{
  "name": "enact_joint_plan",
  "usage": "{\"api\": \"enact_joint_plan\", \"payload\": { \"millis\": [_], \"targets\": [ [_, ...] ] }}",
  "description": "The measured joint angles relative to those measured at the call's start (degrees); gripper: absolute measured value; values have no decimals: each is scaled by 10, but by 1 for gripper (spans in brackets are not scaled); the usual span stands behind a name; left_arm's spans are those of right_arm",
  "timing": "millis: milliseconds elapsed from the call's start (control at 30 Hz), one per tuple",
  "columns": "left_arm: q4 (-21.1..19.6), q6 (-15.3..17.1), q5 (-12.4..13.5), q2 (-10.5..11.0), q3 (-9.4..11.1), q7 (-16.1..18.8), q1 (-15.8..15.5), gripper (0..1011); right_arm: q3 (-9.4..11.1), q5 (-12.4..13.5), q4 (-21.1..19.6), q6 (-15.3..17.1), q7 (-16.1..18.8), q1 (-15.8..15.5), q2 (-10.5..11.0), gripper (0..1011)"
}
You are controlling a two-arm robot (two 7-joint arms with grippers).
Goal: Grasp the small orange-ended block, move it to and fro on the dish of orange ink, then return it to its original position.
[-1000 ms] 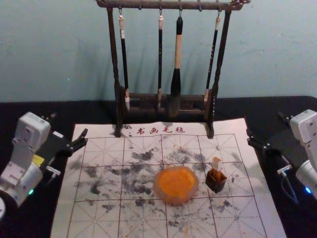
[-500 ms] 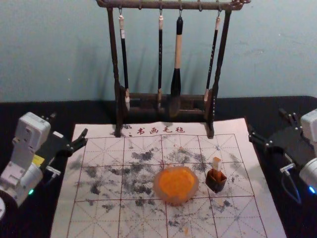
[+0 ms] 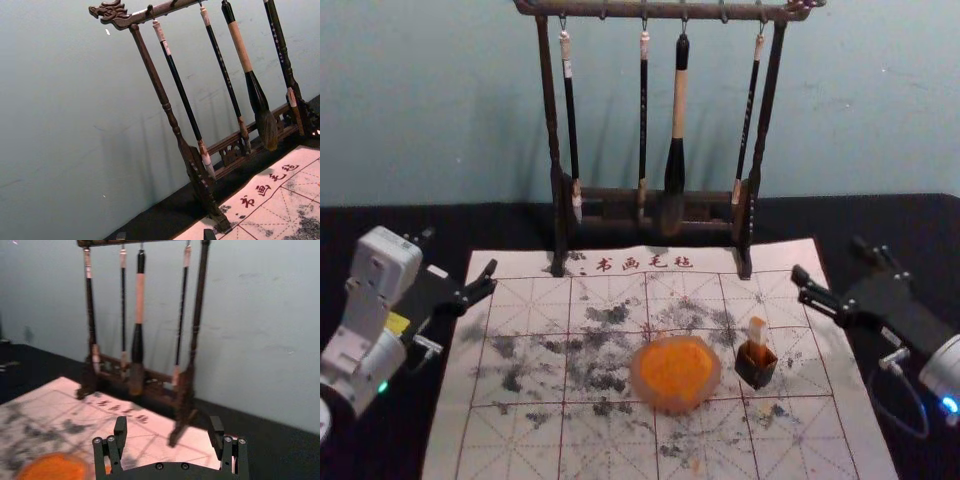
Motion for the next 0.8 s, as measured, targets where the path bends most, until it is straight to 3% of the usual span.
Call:
{"api": "enact_joint_plan", "payload": {
  "millis": [167, 333, 533, 800],
  "targets": [
    [0, 0, 0, 0, 0, 0, 0, 1001, 0, 29, -7, 34, 29, -4, -7, 1002],
    [0, 0, 0, 0, 0, 0, 0, 1001, -5, 37, -6, 66, 47, -2, -13, 1002],
    [0, 0, 0, 0, 0, 0, 0, 1001, -15, 35, 1, 103, 62, 7, -17, 1002],
    [0, 0, 0, 0, 0, 0, 0, 1001, -26, 14, 17, 136, 74, 22, -22, 1003]
  ]
}}
